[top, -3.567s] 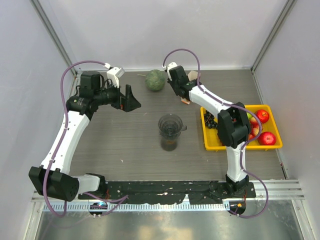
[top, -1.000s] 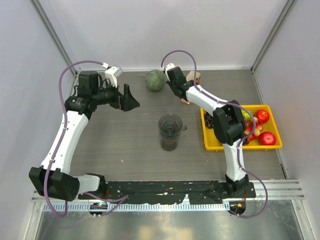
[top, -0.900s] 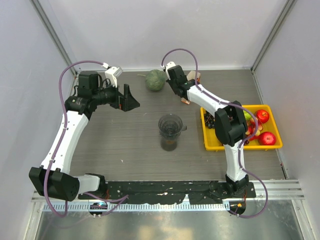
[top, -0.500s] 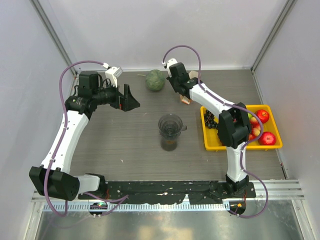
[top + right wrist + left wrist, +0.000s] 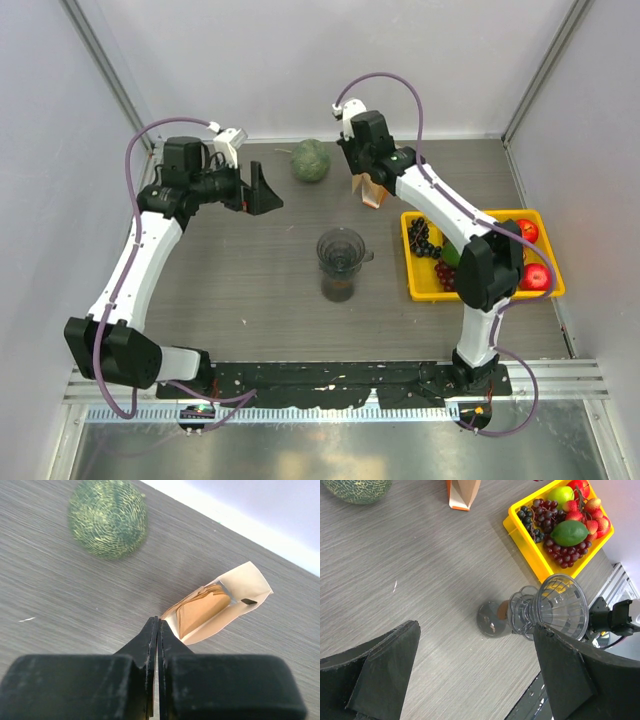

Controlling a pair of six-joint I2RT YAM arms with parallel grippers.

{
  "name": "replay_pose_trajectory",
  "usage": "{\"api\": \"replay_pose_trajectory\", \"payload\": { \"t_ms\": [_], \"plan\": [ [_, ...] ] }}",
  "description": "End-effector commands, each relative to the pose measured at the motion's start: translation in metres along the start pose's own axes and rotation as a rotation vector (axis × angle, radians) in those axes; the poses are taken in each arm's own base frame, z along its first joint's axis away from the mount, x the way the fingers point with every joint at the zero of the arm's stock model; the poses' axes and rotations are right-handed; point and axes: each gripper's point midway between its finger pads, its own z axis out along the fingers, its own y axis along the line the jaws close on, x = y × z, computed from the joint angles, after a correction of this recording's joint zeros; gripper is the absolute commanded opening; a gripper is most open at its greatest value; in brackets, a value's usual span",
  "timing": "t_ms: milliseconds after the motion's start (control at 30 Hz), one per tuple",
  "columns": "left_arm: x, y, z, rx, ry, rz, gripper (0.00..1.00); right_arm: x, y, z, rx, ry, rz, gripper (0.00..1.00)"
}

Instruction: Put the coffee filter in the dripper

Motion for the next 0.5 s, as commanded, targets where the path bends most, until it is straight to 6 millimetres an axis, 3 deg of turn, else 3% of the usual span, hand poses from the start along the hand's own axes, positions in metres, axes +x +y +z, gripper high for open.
{"api": "replay_pose_trajectory", "payload": {
  "t_ms": [0, 200, 467],
  "plan": [
    [-0.034, -0.01, -0.004, 0.037, -0.087, 0.069, 0.99, -0.054, 0.002, -0.049, -0.079, -0.144, 0.052, 0.05],
    [-0.048, -0.014, -0.003, 0.059, -0.124, 0.088, 0.99, -0.081, -0.002, -0.077, -0.102, -0.218, 0.125, 0.05],
    [-0.096, -0.027, -0.005, -0.02, -0.287, 0.242, 0.99, -0.123, -0.004, -0.11, -0.142, -0.313, 0.355, 0.05]
  ]
}}
